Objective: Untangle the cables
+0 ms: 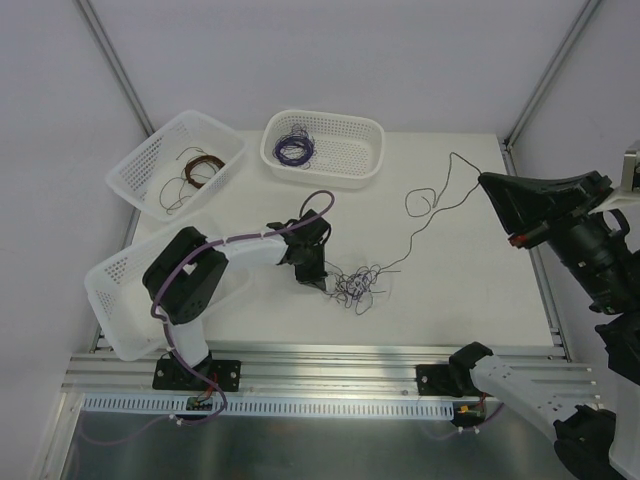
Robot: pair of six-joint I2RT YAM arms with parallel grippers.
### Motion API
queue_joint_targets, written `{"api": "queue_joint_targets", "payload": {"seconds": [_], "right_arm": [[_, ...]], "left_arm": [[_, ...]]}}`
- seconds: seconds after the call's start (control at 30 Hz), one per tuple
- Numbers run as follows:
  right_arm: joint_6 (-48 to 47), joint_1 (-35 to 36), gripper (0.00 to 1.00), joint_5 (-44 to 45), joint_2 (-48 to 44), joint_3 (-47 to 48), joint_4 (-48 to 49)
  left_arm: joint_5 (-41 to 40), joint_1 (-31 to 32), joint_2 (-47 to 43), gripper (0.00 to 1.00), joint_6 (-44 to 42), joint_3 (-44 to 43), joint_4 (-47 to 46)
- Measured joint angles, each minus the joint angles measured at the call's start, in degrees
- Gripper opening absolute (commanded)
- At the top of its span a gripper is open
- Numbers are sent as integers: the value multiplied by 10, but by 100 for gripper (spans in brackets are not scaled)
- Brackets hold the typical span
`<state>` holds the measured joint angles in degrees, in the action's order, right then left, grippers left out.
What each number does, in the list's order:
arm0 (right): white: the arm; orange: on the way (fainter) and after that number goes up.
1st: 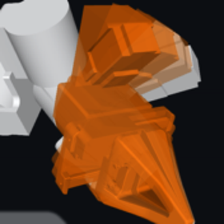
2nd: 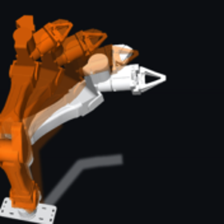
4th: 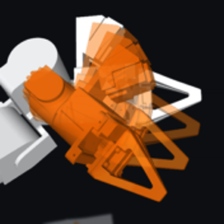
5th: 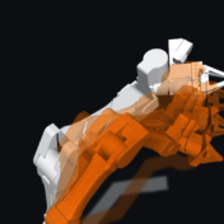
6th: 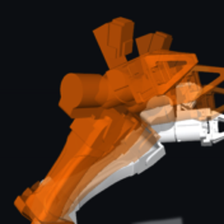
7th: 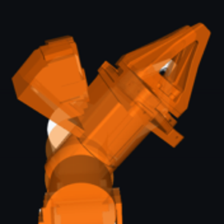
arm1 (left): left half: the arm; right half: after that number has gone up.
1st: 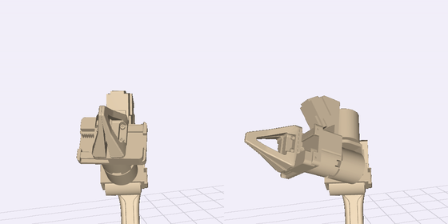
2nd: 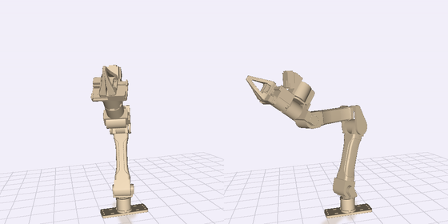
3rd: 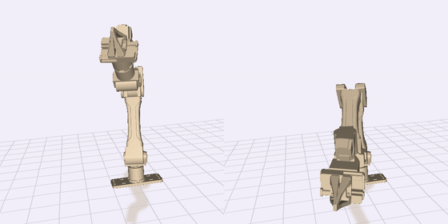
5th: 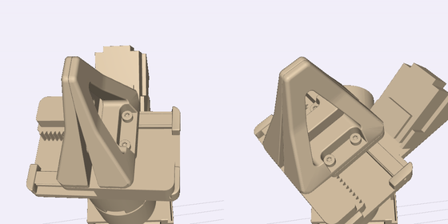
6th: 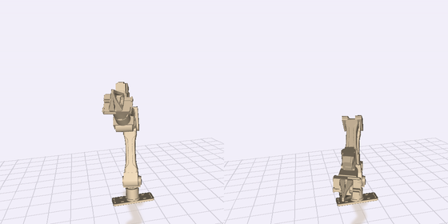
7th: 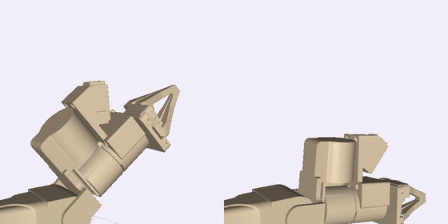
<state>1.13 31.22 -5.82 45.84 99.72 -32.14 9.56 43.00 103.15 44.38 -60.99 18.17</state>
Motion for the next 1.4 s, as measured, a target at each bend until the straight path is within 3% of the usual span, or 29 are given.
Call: {"api": "queue_joint_targets", "payload": {"seconds": [0.1, 0.23, 0.3, 0.5, 0.6, 0.83, 1.13, 1.4], "right_arm": [[-1, 0, 1, 0, -1, -18, 7], [5, 0, 1, 6, -9, -87, 15], [18, 0, 1, 6, -11, -140, 16], [59, 0, 1, 7, 1, -264, 14], [74, 0, 1, 9, 13, -289, 13], [99, 0, 1, 8, 20, -291, 28], [134, 0, 1, 8, 22, -291, 43], [158, 0, 1, 9, 16, -291, 59]], "left_arm": [[-2, 0, -6, 5, 0, 5, 1], [-10, 0, -38, 31, -6, 15, 8], [-11, 0, -67, 39, -12, 18, 11], [-12, 1, -189, 75, -43, 19, 5], [-10, 6, -234, 84, -64, 19, -11], [12, 51, -269, 86, -118, 27, -85], [0, 107, -233, 84, -141, 29, -206], [-60, 133, -167, 69, -137, 31, -300]]}}
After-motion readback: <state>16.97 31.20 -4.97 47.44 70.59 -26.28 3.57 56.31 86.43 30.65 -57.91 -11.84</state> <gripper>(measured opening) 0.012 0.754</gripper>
